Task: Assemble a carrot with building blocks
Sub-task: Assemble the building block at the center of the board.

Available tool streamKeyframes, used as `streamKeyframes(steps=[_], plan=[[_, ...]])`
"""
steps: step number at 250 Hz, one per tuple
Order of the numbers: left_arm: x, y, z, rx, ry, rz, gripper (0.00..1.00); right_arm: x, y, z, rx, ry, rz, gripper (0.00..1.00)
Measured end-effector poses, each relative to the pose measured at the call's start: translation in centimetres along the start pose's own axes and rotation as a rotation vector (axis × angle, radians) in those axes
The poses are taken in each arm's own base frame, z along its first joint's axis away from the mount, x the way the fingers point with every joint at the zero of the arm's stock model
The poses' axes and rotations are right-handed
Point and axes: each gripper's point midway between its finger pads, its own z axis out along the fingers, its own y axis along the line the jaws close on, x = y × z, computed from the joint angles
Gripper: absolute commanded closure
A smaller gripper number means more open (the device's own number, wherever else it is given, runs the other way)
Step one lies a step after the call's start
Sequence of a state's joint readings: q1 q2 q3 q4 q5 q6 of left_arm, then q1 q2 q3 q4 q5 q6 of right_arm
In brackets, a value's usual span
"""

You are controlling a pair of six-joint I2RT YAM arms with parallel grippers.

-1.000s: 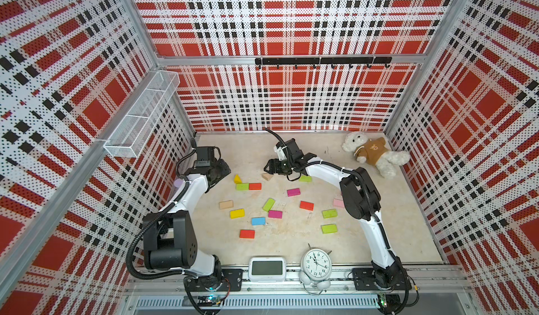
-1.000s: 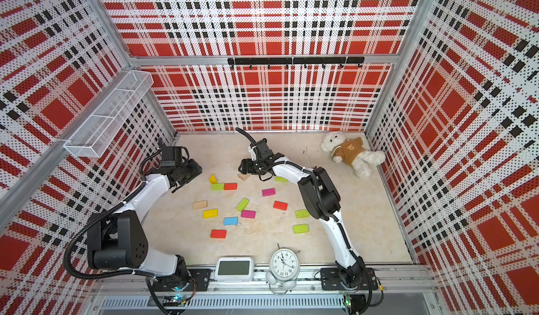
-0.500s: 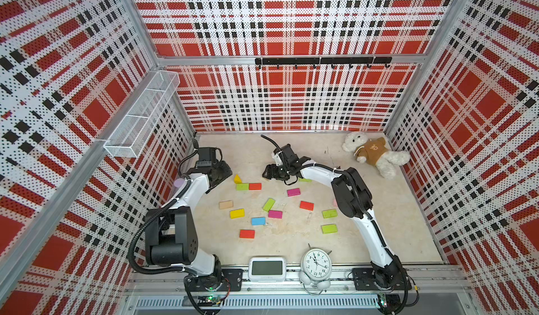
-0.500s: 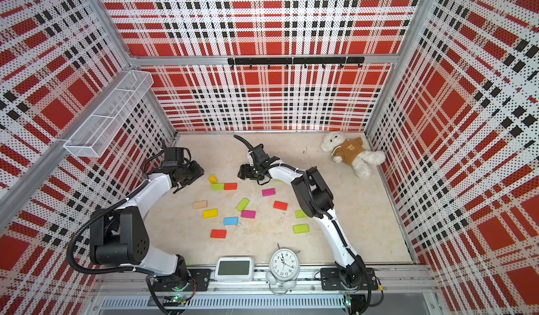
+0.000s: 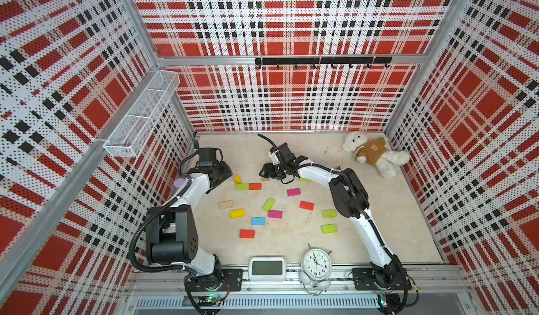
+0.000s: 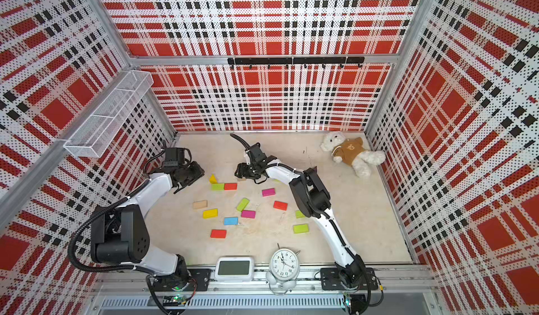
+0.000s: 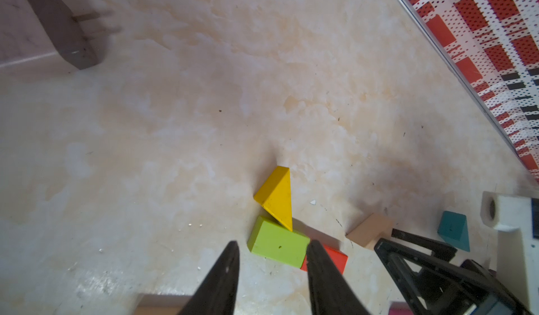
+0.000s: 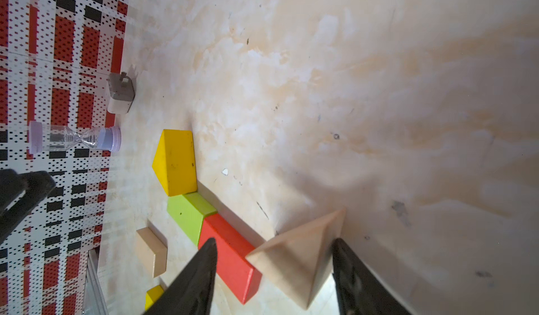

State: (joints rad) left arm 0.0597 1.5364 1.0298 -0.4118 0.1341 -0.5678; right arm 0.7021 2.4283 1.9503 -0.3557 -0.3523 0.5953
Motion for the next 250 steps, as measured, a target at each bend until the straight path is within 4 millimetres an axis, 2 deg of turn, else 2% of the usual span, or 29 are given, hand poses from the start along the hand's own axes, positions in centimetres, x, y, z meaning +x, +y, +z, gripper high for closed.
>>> streamKeyframes(steps=[97, 250], plan=[[0.4, -0.2, 0.2, 0.011, 0.015, 0.003, 0.58, 0.9, -0.6, 0.4, 0.009, 0.018, 0.008, 0.36], [0.8, -0.1, 0.4, 0.009, 0.024, 0.003, 0.58, 1.8, 0.4, 0.8, -0.004, 0.031, -0.006, 0.41]])
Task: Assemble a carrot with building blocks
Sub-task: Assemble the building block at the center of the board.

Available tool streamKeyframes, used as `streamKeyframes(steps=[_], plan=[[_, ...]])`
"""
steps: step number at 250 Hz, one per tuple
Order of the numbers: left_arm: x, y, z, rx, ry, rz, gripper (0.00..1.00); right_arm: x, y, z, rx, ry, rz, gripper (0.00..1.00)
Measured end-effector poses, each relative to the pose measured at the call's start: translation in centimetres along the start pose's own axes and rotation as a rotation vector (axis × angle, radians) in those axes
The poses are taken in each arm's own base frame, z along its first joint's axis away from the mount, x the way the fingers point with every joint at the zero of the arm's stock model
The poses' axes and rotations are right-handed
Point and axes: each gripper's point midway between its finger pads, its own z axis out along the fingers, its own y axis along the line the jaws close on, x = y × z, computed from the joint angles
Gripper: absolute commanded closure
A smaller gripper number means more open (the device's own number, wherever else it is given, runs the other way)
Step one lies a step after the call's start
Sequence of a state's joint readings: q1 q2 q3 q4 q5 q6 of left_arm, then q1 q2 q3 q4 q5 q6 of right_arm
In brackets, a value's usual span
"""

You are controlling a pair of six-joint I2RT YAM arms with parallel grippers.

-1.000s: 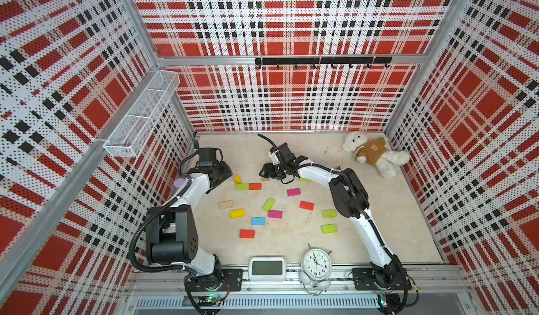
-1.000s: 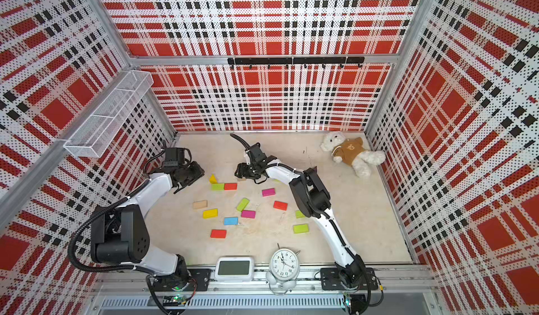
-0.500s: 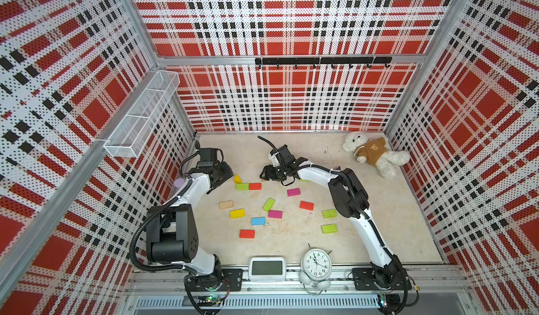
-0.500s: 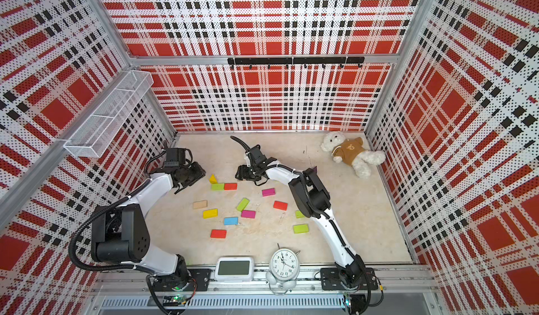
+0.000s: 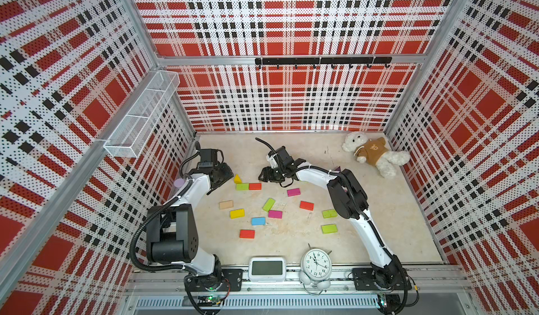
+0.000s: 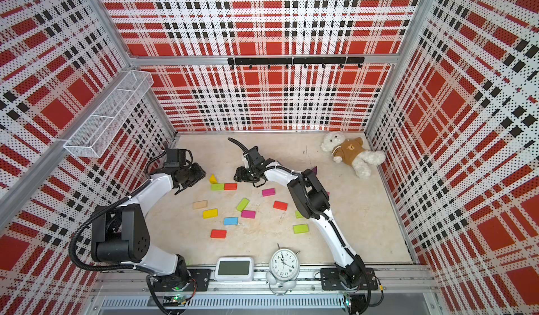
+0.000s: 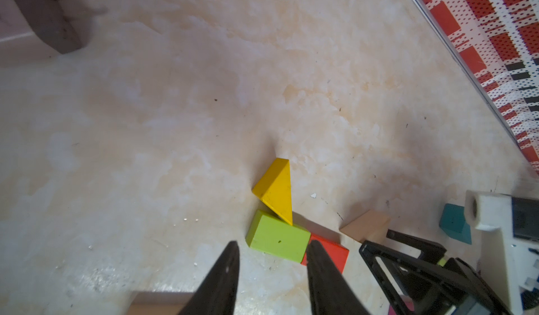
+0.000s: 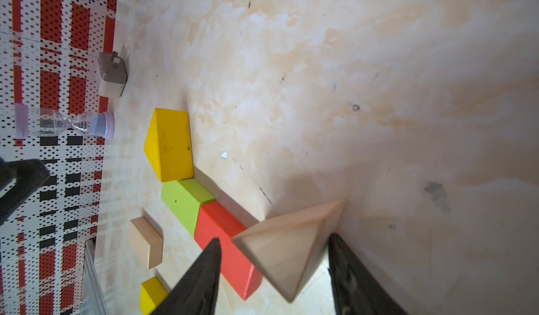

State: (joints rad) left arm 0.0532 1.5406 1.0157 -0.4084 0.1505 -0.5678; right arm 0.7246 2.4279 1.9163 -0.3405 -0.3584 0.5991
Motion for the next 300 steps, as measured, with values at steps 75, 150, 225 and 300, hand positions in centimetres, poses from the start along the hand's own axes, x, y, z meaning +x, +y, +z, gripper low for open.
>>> streamKeyframes(steps=[75, 150, 225, 300], plan=[[0.0, 0.0, 0.0, 0.001, 0.001, 0.0, 0.58, 0.2, 0.2, 0.1, -0.001, 0.003, -0.003, 0.43], [0.1, -0.1, 0.0, 0.002, 0.002, 0.003, 0.58, 0.5, 0.8, 0.1, -0.007, 0.007, -0.012, 0.43], [0.1, -0.2, 0.0, 0.003, 0.003, 0.004, 0.57, 0.5, 0.9, 0.1, -0.008, 0.007, -0.015, 0.39], [0.2, -0.3, 0.0, 0.005, 0.005, 0.007, 0.57, 0.0, 1.0, -0.4, -0.007, -0.005, -0.018, 0.34]])
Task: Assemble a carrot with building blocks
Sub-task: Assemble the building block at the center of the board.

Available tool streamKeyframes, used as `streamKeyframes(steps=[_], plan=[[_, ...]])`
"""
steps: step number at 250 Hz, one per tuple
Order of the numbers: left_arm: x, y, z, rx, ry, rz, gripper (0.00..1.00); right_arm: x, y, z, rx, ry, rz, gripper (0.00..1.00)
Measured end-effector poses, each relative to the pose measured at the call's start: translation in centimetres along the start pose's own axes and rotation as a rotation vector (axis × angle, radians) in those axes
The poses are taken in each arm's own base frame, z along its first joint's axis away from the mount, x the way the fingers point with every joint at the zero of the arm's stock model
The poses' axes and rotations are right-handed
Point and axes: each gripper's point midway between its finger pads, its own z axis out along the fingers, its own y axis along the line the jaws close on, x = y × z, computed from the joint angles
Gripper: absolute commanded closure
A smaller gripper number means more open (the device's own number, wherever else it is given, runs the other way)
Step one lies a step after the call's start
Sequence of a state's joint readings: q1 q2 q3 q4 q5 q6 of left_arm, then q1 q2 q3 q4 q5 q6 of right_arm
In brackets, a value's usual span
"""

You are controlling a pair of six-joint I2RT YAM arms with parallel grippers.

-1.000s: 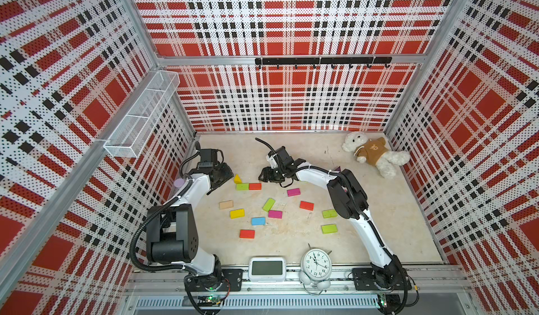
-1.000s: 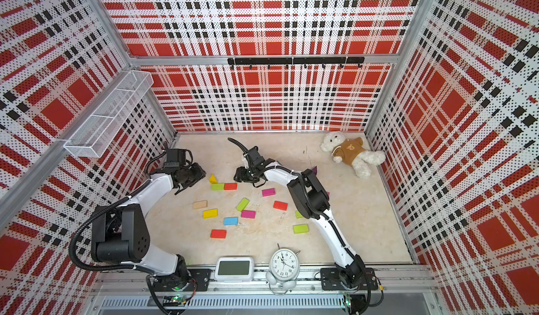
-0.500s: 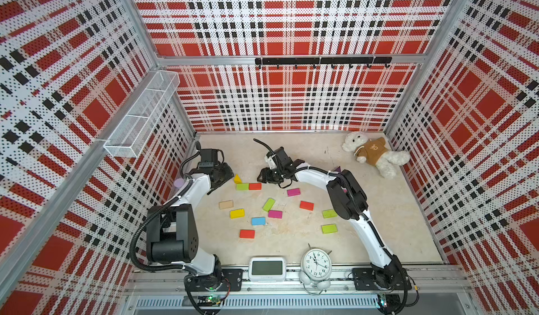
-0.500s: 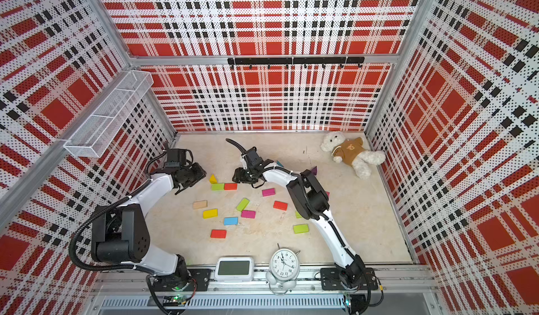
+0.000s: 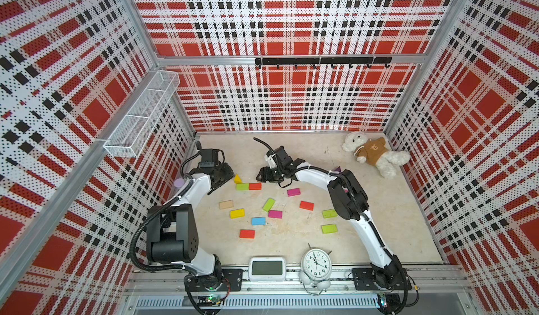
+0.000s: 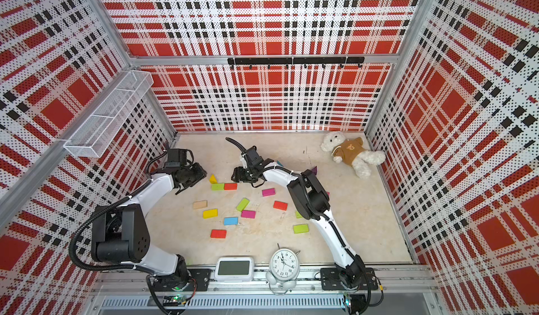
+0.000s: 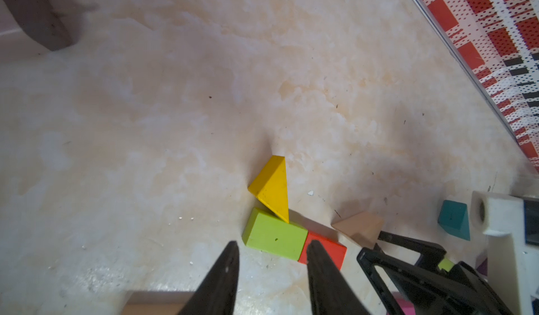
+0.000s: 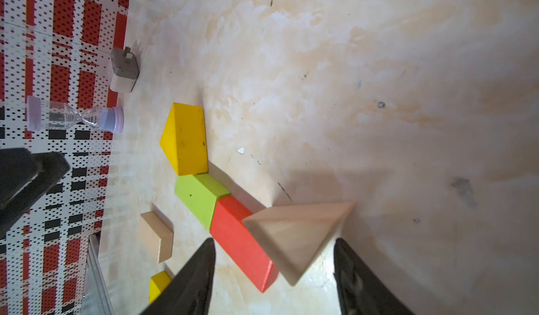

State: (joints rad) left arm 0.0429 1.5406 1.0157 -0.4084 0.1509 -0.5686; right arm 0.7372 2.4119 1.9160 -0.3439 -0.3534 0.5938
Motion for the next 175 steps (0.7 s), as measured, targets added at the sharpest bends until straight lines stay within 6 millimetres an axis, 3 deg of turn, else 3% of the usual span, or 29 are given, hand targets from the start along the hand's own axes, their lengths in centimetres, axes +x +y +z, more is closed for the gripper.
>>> streamKeyframes(steps=[30, 104, 175], plan=[[0.0, 0.0, 0.0, 0.0, 0.0, 0.0, 0.57, -0.3, 0.1, -0.3, 0.003, 0.0, 0.0, 0.34], [0.0, 0.0, 0.0, 0.0, 0.001, 0.001, 0.57, -3.1, 2.3, -1.4, -0.031, -0.06, -0.036, 0.34], [0.1, 0.1, 0.2, -0.003, 0.006, 0.0, 0.57, -2.4, 1.5, -0.5, -0.019, -0.038, -0.036, 0.34]])
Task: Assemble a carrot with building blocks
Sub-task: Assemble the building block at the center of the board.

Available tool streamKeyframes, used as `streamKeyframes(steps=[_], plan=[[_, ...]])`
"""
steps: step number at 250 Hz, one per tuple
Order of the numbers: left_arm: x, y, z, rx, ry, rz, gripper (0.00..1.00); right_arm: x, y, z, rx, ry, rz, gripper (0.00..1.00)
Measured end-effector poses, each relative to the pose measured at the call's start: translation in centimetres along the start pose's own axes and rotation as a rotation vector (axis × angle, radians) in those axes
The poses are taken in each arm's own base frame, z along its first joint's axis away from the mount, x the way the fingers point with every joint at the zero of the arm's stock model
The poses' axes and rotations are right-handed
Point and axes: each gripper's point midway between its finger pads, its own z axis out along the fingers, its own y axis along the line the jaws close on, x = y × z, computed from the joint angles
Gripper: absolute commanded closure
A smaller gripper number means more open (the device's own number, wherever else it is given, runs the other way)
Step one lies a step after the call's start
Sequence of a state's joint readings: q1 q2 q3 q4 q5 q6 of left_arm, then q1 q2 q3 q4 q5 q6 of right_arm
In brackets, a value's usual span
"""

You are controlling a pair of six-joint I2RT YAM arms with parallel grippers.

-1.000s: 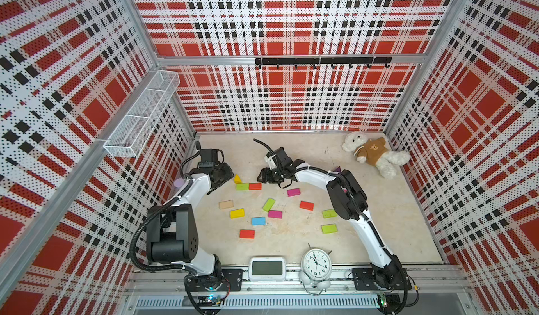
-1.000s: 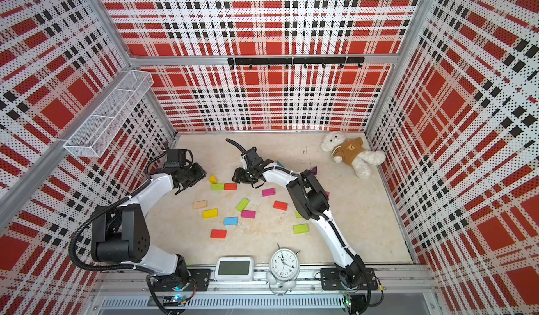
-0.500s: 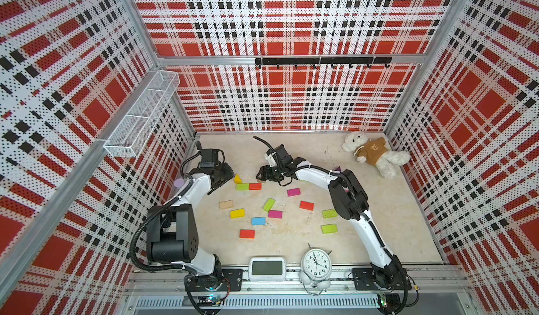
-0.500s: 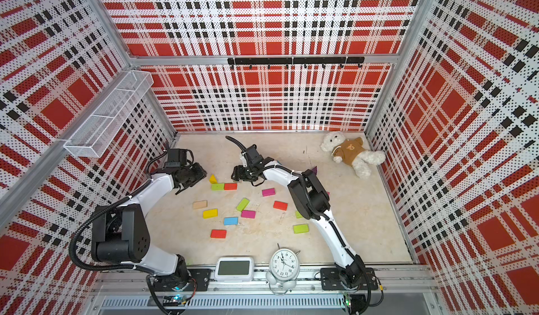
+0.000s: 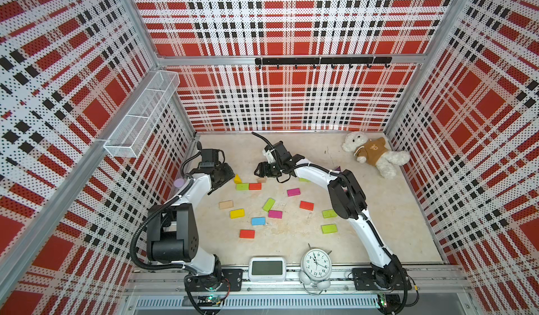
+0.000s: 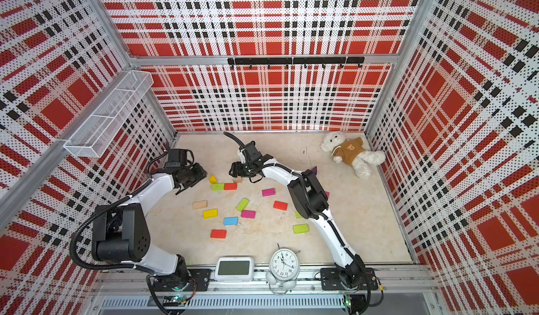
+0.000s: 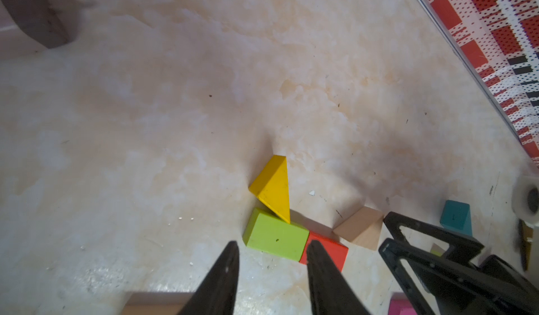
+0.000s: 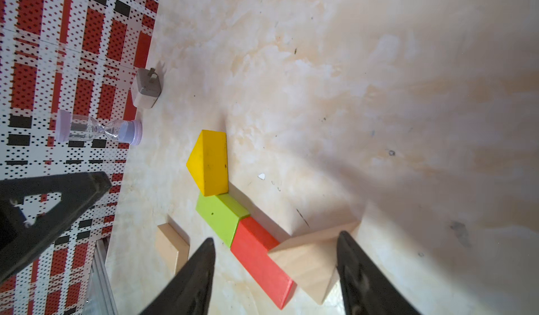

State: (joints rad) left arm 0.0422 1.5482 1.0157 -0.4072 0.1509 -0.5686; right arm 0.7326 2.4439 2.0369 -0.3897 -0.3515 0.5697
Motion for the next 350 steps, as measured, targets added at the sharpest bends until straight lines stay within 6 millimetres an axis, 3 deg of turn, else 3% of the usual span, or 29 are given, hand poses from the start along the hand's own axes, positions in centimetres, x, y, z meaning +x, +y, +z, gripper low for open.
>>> streamKeyframes(steps=[350], plan=[[0.4, -0.3, 0.3, 0.004, 0.011, 0.004, 0.57, 1.4, -0.6, 0.6, 0.006, 0.029, 0.01, 0.34]])
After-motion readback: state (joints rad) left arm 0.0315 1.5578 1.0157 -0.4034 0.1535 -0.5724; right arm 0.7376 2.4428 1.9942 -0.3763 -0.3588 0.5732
